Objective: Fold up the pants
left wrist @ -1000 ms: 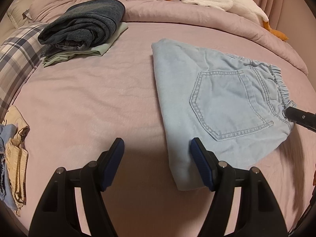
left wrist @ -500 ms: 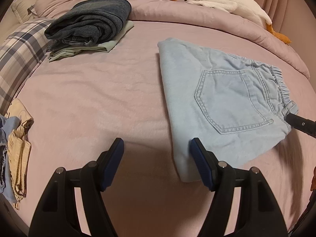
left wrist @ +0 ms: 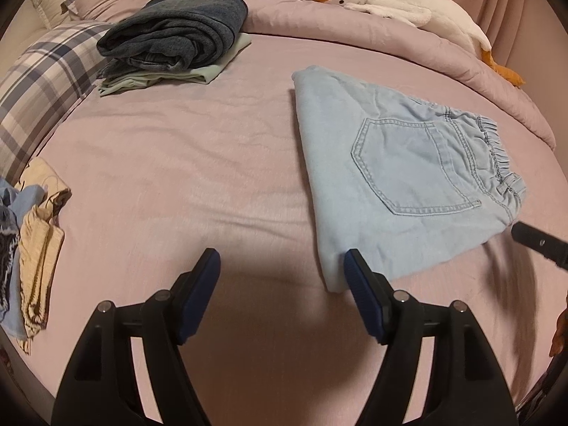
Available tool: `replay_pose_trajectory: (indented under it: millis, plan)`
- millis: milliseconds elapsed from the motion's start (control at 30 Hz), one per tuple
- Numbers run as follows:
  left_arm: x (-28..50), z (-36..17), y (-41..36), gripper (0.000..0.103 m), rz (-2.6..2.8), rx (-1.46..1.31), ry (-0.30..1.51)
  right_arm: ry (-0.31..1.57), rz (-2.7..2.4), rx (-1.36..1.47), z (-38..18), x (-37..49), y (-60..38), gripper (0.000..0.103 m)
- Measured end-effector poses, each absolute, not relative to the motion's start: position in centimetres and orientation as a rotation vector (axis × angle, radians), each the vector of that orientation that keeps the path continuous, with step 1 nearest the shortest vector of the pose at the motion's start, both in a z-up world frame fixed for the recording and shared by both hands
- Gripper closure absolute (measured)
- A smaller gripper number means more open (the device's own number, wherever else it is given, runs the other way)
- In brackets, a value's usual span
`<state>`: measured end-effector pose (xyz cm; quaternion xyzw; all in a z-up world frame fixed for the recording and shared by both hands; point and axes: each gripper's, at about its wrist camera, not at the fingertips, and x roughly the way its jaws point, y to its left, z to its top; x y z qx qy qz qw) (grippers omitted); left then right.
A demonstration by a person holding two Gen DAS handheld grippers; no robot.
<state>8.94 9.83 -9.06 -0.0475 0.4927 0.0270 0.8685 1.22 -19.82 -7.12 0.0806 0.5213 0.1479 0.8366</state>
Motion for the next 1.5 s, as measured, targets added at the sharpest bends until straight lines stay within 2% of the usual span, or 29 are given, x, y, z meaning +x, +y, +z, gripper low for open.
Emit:
replay_pose_trajectory:
  millis: [433, 767, 833, 900, 933, 1133, 1267, 1500]
  plan:
    - [6.2, -7.6, 9.2, 0.018, 0.036, -0.138, 0.997, 1.080, 0.354, 0.093, -6.2, -1.4, -17.7, 0.033]
    - [4.1, -5.4, 8.6, 0.007, 0.048, -0.161, 0.956, 1.040, 0.375, 0.068, -5.1, -3.0, -16.4, 0.027]
    - [3.8, -4.9, 8.6, 0.004, 0.053, -0.159, 0.947, 1.031, 0.377, 0.065, -4.9, -3.4, -16.2, 0.024]
    - [3.5, -4.3, 8.4, 0.004, 0.056, -0.160, 0.938, 1.018, 0.377, 0.064, -4.6, -3.8, -16.1, 0.015]
    - [3.4, -4.1, 8.4, 0.001, 0.054, -0.164, 0.938, 1.010, 0.379, 0.064, -4.4, -3.9, -16.1, 0.015]
    - [2.8, -3.2, 7.8, 0.001, 0.086, -0.151, 0.950, 0.987, 0.383, 0.055, -3.6, -4.8, -15.8, 0.014]
    - [2.2, -2.8, 7.4, 0.001, 0.049, -0.164, 0.954, 0.970, 0.385, 0.040, -2.9, -5.5, -15.7, 0.005]
    - [1.5, -2.6, 6.5, 0.001, 0.058, -0.145, 0.962, 0.937, 0.391, 0.025, -1.8, -6.5, -15.4, 0.005]
